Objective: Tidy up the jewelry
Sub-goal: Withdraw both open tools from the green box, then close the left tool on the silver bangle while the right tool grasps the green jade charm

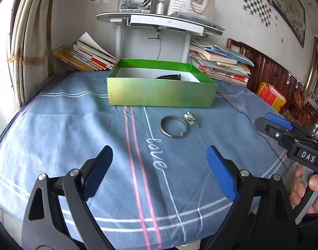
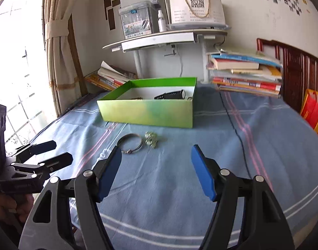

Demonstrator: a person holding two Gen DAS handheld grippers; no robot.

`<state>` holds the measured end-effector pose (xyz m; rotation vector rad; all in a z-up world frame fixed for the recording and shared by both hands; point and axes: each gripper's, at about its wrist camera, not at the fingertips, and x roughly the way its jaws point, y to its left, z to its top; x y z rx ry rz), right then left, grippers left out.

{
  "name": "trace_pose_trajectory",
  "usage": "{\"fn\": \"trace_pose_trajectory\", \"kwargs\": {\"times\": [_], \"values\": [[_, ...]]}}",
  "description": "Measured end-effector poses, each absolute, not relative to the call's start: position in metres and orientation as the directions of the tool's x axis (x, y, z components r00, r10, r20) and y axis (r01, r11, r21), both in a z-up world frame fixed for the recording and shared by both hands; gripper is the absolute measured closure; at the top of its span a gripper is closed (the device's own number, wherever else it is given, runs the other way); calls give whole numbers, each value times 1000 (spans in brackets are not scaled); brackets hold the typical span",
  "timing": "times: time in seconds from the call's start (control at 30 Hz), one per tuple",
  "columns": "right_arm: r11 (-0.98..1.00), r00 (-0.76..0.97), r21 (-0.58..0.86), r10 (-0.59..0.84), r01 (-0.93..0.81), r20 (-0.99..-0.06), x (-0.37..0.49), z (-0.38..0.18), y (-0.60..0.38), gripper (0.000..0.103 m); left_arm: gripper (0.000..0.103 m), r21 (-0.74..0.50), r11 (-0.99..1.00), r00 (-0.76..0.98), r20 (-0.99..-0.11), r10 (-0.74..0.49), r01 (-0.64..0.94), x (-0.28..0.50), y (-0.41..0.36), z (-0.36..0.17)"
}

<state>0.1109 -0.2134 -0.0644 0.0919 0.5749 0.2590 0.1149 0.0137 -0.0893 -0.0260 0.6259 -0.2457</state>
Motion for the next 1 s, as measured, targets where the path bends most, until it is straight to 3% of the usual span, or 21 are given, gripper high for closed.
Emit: {"fn": "trace_pose_trajectory", "kwargs": {"times": [0.6, 1.0], "values": [[961, 799, 156, 276, -228, -534, 98, -68, -209, 35, 13, -95, 968, 780, -576, -244, 233, 107, 10, -85], [963, 775, 165, 269, -213, -572, 117, -80, -216, 35, 14, -32, 953, 701, -670, -245, 301, 176, -36, -111]]}}
